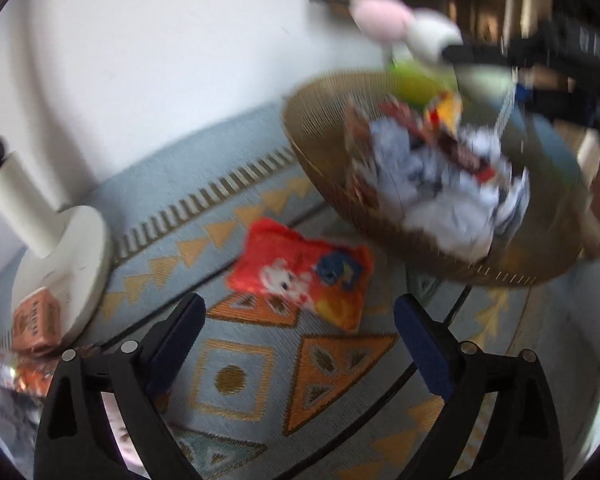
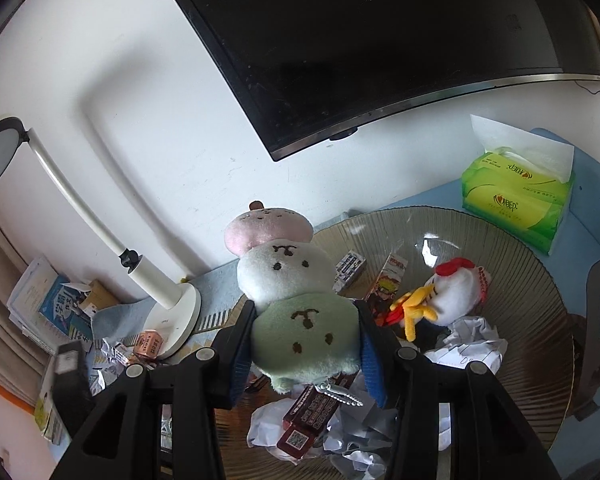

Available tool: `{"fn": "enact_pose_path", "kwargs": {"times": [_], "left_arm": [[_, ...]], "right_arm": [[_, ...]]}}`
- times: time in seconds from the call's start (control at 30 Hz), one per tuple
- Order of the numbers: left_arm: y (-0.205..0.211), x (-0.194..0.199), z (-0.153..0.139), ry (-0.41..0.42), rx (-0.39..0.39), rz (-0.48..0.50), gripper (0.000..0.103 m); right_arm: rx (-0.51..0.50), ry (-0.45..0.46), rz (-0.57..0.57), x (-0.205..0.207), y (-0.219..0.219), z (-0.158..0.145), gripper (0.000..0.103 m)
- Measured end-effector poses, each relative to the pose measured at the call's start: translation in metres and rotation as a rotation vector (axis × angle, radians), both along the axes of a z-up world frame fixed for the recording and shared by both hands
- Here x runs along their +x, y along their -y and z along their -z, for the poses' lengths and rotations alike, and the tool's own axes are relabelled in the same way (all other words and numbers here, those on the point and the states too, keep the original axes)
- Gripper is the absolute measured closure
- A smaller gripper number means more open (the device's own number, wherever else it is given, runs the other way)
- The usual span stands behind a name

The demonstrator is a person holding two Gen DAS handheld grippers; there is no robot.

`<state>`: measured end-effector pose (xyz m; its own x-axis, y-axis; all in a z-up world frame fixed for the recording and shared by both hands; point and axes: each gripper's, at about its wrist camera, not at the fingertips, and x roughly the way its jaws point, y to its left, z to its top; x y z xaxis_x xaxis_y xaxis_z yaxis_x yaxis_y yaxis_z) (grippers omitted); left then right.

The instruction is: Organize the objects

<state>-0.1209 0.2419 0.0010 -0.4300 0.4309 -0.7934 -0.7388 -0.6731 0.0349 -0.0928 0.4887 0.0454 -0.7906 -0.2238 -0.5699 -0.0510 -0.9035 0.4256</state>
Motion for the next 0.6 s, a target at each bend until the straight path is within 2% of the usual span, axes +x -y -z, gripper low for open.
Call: {"fn": "enact_pose_path", "kwargs": {"times": [0.1, 0.23, 0.3, 0.37, 0.4, 0.53, 0.6], "left_arm": [[-0.012, -0.004, 0.01, -0.036, -0.061, -0.012, 0.008], [-0.017, -0.019, 0.015, 0.01, -0.029, -0.034, 0.002], [-0.017, -0.026, 0.017, 0.048, -0.007, -0.031, 0.003], [-0.014, -0.029, 0.018, 0.043, 0.019, -0.042, 0.011], [-0.012, -0.028, 0.016, 0.03, 0.031, -0.038, 0.022], [-0.004, -0.026, 0.017, 0.032, 0.049, -0.041, 0.026], [0.007, -0.027, 0.014, 0.035, 0.071, -0.074, 0.029]], "right_arm": [[0.006, -0.009, -0.003, 0.004, 0.004, -0.002, 0.058], [0.03, -0.016, -0.01, 0.008, 0.009, -0.005, 0.057], [0.016, -0.017, -0.015, 0.009, 0.009, -0.004, 0.057], [0.013, -0.016, -0.01, 0.008, 0.01, -0.002, 0.057], [0.01, -0.015, -0.008, 0.008, 0.011, -0.001, 0.057], [-0.004, -0.006, -0.013, 0.007, 0.014, 0.004, 0.057], [-0.002, -0.006, -0.012, 0.007, 0.015, 0.005, 0.057]]}}
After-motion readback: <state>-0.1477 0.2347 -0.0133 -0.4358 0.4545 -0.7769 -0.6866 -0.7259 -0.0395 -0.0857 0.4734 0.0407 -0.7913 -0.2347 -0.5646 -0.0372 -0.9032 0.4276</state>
